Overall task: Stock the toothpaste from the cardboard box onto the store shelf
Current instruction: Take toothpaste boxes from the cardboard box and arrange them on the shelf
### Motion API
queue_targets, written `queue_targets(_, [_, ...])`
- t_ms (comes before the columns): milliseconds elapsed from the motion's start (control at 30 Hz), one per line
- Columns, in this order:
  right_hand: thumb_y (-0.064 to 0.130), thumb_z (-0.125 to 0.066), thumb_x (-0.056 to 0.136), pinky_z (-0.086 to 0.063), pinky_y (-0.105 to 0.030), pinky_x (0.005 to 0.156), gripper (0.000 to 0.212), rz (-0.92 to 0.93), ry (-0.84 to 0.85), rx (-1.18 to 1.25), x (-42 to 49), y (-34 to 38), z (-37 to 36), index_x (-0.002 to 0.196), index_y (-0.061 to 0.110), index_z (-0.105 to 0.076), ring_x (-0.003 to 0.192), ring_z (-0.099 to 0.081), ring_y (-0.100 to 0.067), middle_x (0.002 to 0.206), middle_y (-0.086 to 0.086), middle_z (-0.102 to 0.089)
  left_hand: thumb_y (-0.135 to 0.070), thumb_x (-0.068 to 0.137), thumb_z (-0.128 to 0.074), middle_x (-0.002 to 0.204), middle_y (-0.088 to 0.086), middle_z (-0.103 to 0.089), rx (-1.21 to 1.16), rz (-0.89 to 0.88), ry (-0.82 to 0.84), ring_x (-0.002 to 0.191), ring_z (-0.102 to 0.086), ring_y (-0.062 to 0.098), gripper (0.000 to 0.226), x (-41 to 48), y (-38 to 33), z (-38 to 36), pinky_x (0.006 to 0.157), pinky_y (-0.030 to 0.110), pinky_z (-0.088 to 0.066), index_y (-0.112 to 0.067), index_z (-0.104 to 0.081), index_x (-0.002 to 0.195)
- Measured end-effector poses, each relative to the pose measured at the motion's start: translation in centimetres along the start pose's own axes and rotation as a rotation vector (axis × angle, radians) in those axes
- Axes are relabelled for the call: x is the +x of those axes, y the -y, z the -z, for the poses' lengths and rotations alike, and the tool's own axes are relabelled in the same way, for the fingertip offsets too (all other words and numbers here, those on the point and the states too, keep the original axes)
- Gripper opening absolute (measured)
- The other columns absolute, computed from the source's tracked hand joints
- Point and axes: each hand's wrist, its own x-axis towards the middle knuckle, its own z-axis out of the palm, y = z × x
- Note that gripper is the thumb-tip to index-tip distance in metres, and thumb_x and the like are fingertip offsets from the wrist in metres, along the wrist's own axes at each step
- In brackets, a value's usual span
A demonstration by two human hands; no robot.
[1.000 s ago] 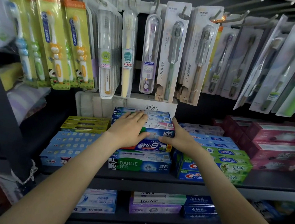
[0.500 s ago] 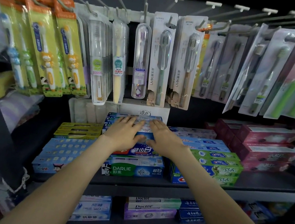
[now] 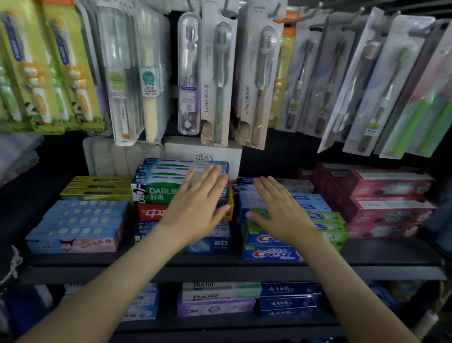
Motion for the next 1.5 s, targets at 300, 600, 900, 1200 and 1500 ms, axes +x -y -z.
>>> queue_targets(300, [0.056,-0.034,0.097,-0.018,-0.037,0.117,0.065,-0.114,0.029,0.126,-4.1,-5.7,-0.5,0.149,0.018,-0.03,0.143,-0.021,-0.022,0.156,-0.004,-0.027,-0.03,0.106,-0.026,0.159,0.006,-0.019,-0.644,0.332,-0.053,0.147,-0.014,0.018,0.052,-0.4,-11.6,-2.0,0.116,0.024,-0.008,-0.009,-0.019,0.152])
queue_targets(600, [0.051,-0.024,0.1,-0.009,-0.039,0.119,0.061,-0.25,-0.034,0.241,-7.1,-11.4,-2.2,0.151,0.018,-0.024,0.147,-0.008,-0.024,0.159,-0.003,-0.02,-0.035,0.105,-0.032,0.161,0.007,-0.016,-1.094,0.846,-0.046,0.147,-0.016,0.021,0.06,0.7,-14.7,-2.9,0.117,0.033,-0.016,-0.008,-0.011,0.154])
queue_targets(900, [0.041,-0.023,0.103,-0.002,-0.031,0.119,0.057,-0.112,-0.052,0.162,-6.7,-11.6,-1.9,0.151,0.01,-0.021,0.147,-0.009,-0.019,0.158,-0.006,-0.021,-0.012,0.102,-0.041,0.122,0.005,-0.052,-1.268,0.89,-0.101,0.076,-0.049,0.0,0.044,2.5,-14.8,-2.3,0.066,0.019,-0.045,-0.005,-0.031,0.145])
queue_targets(1200, [0.04,-0.025,0.103,-0.005,-0.031,0.12,0.057,-0.09,-0.056,0.21,-6.6,-11.7,-2.1,0.151,0.009,-0.023,0.147,-0.01,-0.019,0.158,-0.006,-0.022,-0.017,0.102,-0.043,0.13,0.007,-0.053,-1.264,0.914,-0.108,0.103,-0.06,0.021,0.053,2.7,-14.2,-3.5,0.085,0.038,-0.052,-0.014,-0.024,0.151])
queue_targets(1500, [0.047,-0.026,0.1,-0.005,-0.037,0.12,0.064,-0.102,-0.019,0.044,-3.9,-11.7,0.0,0.152,0.009,-0.02,0.147,-0.01,-0.023,0.158,-0.01,-0.019,-0.031,0.104,-0.028,0.159,0.008,-0.021,-0.25,0.334,0.019,0.148,-0.014,0.02,0.053,6.0,-13.8,-2.2,0.12,0.035,-0.009,-0.01,-0.023,0.152])
